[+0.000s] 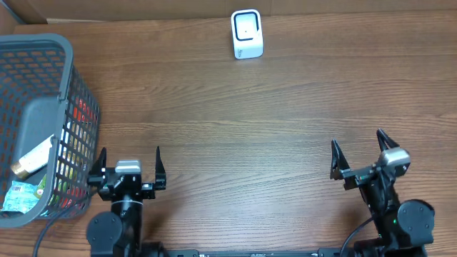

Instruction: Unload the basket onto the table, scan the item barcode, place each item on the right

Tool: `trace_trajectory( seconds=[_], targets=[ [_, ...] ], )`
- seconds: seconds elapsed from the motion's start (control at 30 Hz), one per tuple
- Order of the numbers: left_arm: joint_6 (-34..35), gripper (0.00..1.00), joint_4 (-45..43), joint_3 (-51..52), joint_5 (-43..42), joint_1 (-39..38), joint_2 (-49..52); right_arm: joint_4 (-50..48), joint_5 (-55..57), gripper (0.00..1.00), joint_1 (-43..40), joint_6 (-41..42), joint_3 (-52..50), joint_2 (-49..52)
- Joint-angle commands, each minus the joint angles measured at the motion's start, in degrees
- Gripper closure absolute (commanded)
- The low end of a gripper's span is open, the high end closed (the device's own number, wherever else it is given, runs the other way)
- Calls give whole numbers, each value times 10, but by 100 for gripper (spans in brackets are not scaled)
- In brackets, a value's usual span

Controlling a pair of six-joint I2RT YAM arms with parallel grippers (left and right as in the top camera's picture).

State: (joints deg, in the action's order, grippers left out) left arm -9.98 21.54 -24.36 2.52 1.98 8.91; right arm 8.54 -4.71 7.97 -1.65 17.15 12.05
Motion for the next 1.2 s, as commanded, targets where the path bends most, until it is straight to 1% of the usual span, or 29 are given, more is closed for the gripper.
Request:
trace_trajectory(
  seconds=[0.0, 0.03, 0.17, 0.27, 0.3, 0.4, 0.53, 0.67, 0.73, 0.8, 1.0, 1.07, 1.17],
  targets=[
    [15, 0, 23, -78, -29, 3, 62, 23, -6, 0, 4, 3, 72, 54],
    [15, 0, 29, -89, -31, 3, 71, 31, -6, 0, 4, 3, 85, 66],
    [15, 0, 90, -188, -47, 3, 158, 90, -13, 0, 4, 3, 168, 139],
    [51, 0, 151, -276, -47, 3, 231, 144, -31, 0, 4, 3, 238, 198],
    [62, 0, 179, -313, -50, 3, 261, 164, -34, 0, 4, 3, 262, 217],
    [64, 0, 262, -420, -73, 3, 348, 232, -40, 0, 4, 2, 340, 277],
    [59, 0, 389, -587, -103, 3, 471, 334, -57, 0, 4, -1, 444, 357],
    [59, 1, 530, -776, -152, 3, 590, 438, -70, 0, 4, -1, 549, 444],
    [57, 1, 581, -847, -158, 3, 639, 489, -76, 0, 4, -1, 596, 484],
    [57, 0, 602, -885, -156, 3, 675, 509, -76, 0, 4, 1, 622, 513],
    [63, 0, 597, -888, -143, 3, 726, 508, -157, 0, 4, 3, 624, 559],
    [86, 0, 574, -891, -134, 10, 728, 508, -180, 0, 4, 3, 624, 572],
    [151, 0, 552, -918, -108, 51, 726, 508, -186, 0, 4, 3, 624, 588]
  ],
)
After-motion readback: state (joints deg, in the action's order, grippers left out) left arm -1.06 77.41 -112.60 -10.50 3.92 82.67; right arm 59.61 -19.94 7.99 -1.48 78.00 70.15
